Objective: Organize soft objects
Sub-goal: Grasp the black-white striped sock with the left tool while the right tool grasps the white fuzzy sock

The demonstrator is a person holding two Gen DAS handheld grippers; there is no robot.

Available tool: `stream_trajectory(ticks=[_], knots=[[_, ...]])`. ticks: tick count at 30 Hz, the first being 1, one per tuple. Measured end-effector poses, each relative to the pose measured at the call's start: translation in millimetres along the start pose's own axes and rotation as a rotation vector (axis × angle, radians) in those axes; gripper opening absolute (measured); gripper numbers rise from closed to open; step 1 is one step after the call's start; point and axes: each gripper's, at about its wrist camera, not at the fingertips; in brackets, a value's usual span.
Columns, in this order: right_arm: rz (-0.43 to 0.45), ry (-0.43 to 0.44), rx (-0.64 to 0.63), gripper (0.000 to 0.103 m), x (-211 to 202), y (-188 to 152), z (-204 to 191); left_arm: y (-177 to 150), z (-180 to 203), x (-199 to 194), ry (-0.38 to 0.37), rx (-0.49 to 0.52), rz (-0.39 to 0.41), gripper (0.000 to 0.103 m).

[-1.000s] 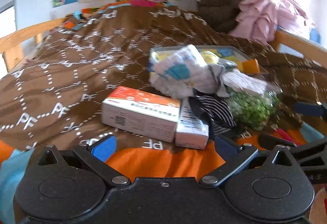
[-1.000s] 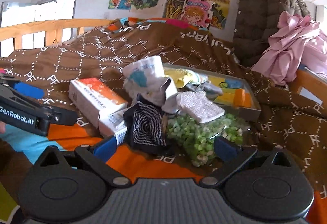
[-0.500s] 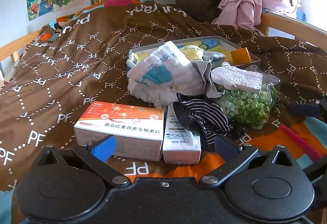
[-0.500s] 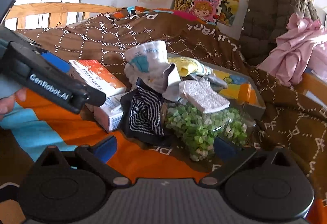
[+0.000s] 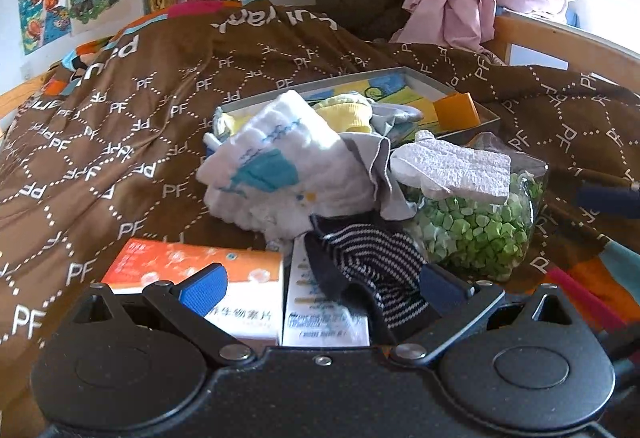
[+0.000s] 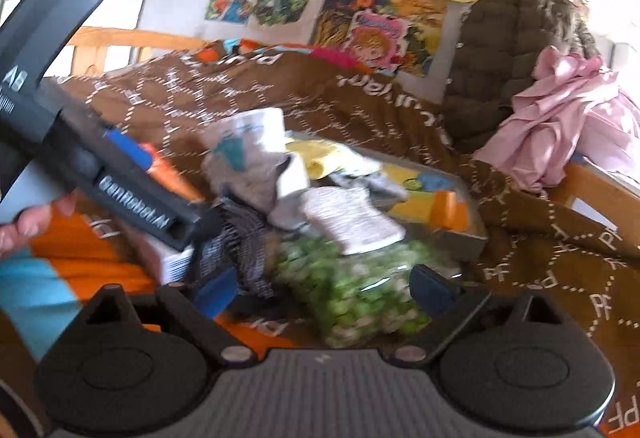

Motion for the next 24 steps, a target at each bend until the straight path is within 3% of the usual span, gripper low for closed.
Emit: stream_trajectory(ticks=[3,9,16,19,24], knots=[[0.019,-0.005,0.018,0.087,9,1,16,1,2,7,-0.012,0.000,-0.002,0.102],[0.123,0.011,0.079,0.086,20,3,43,-2,12,18,-0.058,0.045,-0.013,0.100],[0.110,0.028,0.097,0.086,37,0,50,-8,29,29,-0.078,0.139,-0.028,0.094],[0.098,0.040,0.092,0.084,41,0,48,-8,34,33,-0.048,0.156,-0.044,0.080],[0.088,0.059,0.097,0.080,47,2,46,-9,35,39,-0.038,0.156,-0.071,0.069]])
Point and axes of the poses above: each gripper's, at about its wrist camera, not at the fingertips, and x roughly the way its jaws point, z to its right, y to its top, and after that the axes turned 6 degrees about z, right-handed
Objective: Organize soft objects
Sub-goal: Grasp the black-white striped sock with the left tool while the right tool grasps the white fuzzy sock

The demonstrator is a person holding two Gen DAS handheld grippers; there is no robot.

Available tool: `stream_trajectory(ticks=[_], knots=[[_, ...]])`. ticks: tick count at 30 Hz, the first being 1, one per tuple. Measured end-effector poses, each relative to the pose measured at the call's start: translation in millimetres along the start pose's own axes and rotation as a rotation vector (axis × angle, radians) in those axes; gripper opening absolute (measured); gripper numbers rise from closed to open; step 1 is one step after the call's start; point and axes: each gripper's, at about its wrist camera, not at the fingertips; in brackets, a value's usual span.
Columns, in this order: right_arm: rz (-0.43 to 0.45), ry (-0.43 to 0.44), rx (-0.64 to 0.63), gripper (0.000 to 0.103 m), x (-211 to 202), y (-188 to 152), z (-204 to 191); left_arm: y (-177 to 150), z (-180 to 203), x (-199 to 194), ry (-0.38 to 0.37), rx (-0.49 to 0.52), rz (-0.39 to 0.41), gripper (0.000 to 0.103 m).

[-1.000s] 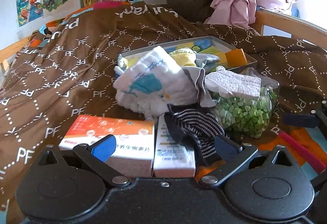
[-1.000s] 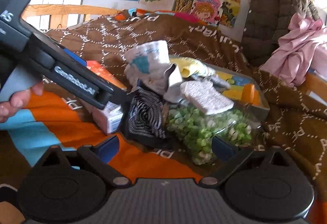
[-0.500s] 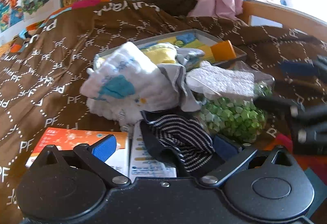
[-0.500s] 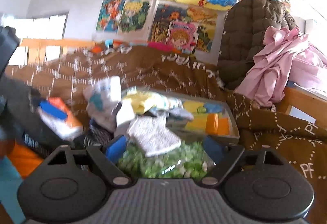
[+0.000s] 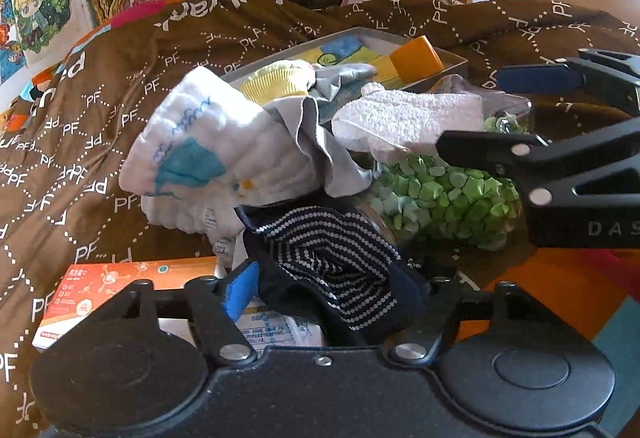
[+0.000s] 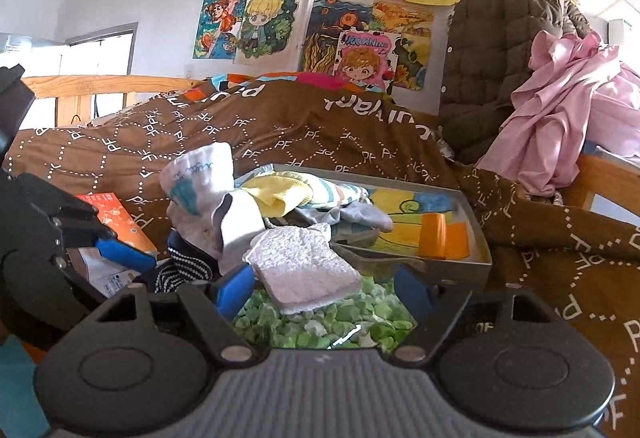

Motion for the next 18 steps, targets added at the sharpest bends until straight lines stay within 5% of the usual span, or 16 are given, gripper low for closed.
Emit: stream_trajectory(ticks=[11,18], knots=[[-0.051,0.015,0.014,0.079,16,3,3,-2,1,1,0.062,-0.061,0.037,0.053],[-0.066,0.014,-0.049,0.062,17,5,-4,0,0,0,0.105,-0.072,0.038,0.037]])
Point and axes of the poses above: each gripper's, at about its wrist camera, not at the fingertips, and x roughly the way its jaws point, z to its right, y to its top, and after that the axes turned 6 degrees about z, right-handed
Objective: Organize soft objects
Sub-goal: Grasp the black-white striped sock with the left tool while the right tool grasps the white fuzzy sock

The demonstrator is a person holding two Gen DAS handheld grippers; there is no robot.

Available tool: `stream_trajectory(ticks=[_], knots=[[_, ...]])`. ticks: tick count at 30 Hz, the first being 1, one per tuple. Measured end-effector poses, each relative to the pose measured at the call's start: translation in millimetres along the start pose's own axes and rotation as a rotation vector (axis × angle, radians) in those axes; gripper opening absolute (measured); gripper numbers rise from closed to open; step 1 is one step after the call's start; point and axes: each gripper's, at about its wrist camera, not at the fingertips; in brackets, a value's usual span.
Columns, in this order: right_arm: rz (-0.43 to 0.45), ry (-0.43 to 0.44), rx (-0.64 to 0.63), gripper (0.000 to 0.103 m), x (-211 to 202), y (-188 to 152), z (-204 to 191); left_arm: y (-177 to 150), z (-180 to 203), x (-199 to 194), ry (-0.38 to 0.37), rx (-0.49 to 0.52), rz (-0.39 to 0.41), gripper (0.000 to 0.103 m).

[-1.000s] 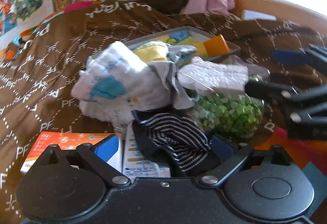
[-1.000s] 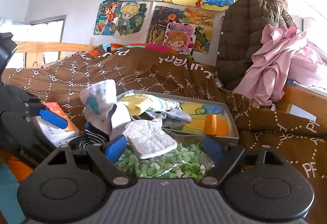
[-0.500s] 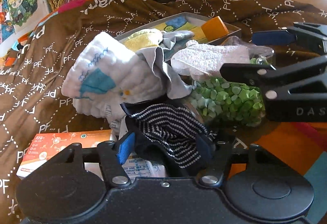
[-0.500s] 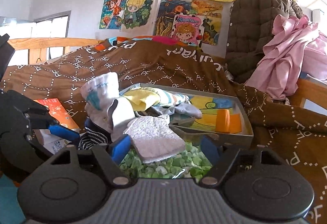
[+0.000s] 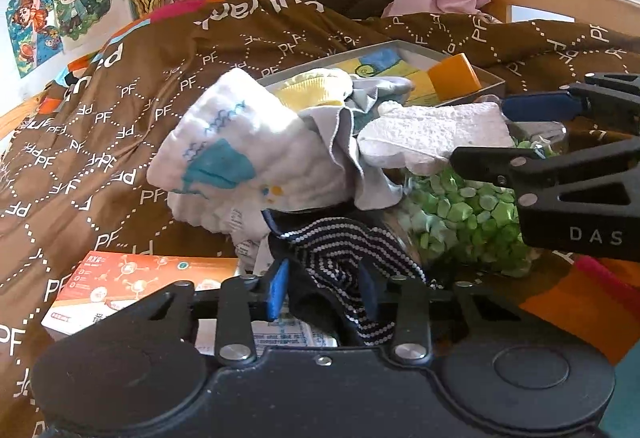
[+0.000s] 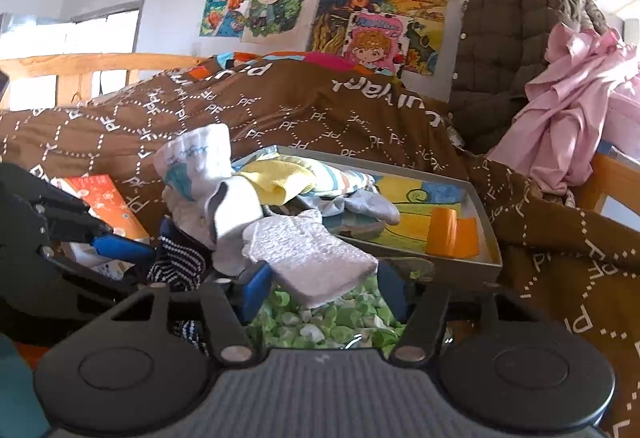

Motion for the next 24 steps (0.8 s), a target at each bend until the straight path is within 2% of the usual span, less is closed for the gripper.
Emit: stream_trajectory(ticks=[5,8,13,17,24], knots=[[-0.004,0.008,-0.018,0.058,0,1,-3,0,2,-2,0.012,0.018,0.010,0.031],[-0.008,0.012,-0.023,0.057,-1,1,-3,1,5,-4,-0.007,0.036,0.015,0.015],[-0.017,0.020,-0.060,0.054,-7,0,-7,-2,8,-6,-0.014,0.030,0.016,0.014],[-0.022,0.027,-0.070,0.050,-10,-1,-9,-1,6,-7,-0.028,0.009,0.017,0.005],[-0.036,0.044,-0.091,0.047,-18,2,-14,-7,6,-17,-0.078,-0.019,0.002,0.002]])
Point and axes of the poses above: each gripper's, at about its wrist camera, not at the fingertips, and x roughly the way its jaws point, z to its right, y to its top, and after that the axes turned 6 degrees about z, right-handed
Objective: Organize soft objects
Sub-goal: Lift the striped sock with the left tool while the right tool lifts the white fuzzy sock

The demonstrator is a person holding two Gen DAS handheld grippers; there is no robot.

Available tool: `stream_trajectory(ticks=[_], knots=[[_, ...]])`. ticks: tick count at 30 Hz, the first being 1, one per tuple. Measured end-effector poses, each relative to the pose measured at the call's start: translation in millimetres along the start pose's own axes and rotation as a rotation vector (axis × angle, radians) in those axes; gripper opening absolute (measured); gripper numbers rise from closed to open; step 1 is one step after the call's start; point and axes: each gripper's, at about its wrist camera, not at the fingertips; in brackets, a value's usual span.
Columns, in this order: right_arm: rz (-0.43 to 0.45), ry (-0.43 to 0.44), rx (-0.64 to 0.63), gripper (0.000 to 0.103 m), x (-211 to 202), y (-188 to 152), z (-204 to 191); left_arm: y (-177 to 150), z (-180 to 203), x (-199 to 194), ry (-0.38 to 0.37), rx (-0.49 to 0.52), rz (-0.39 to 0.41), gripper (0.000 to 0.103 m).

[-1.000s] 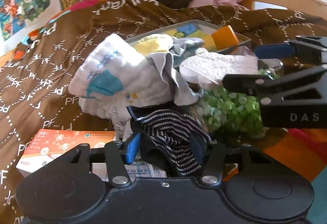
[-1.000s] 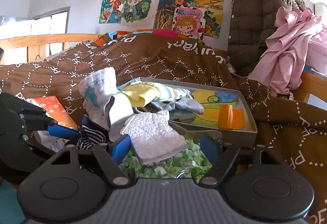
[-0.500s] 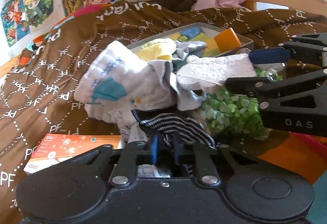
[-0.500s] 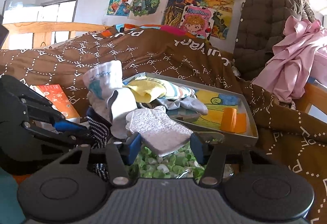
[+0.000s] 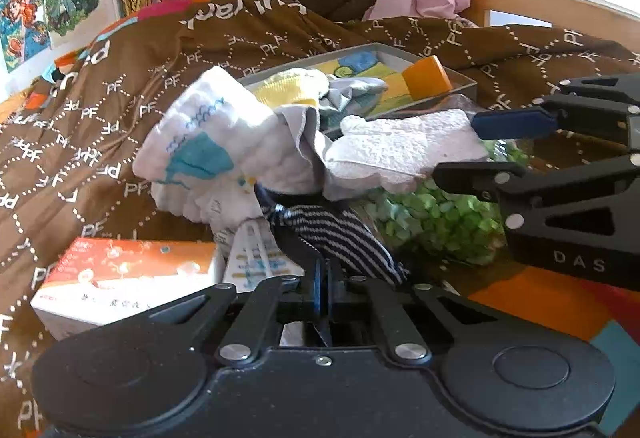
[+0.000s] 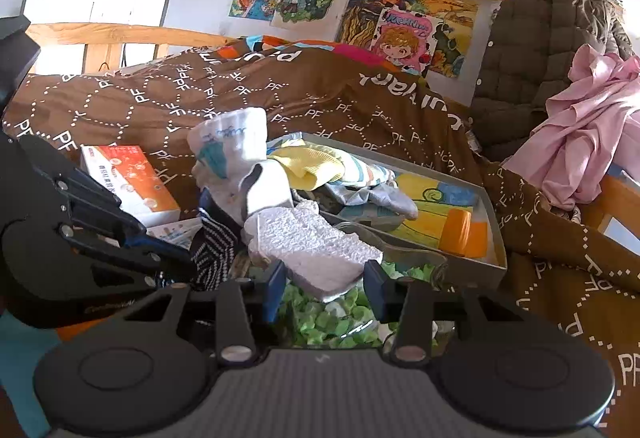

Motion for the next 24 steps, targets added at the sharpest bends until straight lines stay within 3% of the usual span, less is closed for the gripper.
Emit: stream_trajectory(ticks=[5,8,13,19,21,24], knots=[[0.038,0.015,-0.007,0.048,-8,6,0,-5,3,-3,-0.026,0.015,-0.008,0.005],[0.067,0.020,0.007,0.060,-7,9,7,-5,4,-2,-0.041,0.022,-0.020,0.019],[0.069,0.068,0.081,0.070,3,9,18,-5,6,2,-0.087,0.053,-0.044,0.034],[0.049,0.118,0.063,0.075,7,6,10,-10,8,13,-0.110,0.105,-0.097,0.031],[0.038,0.142,0.036,0.074,7,4,4,-10,8,15,-0.106,0.119,-0.102,0.021],[0.023,0.164,-0.005,0.073,6,2,-8,-11,8,17,-0.103,0.121,-0.105,0.016]])
Point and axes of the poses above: each gripper's, at about its wrist camera, not at the fingertips, and x roughly the way its jaws point, z to its right, y to its top, and after that the axes turned 6 degrees about z, right-handed
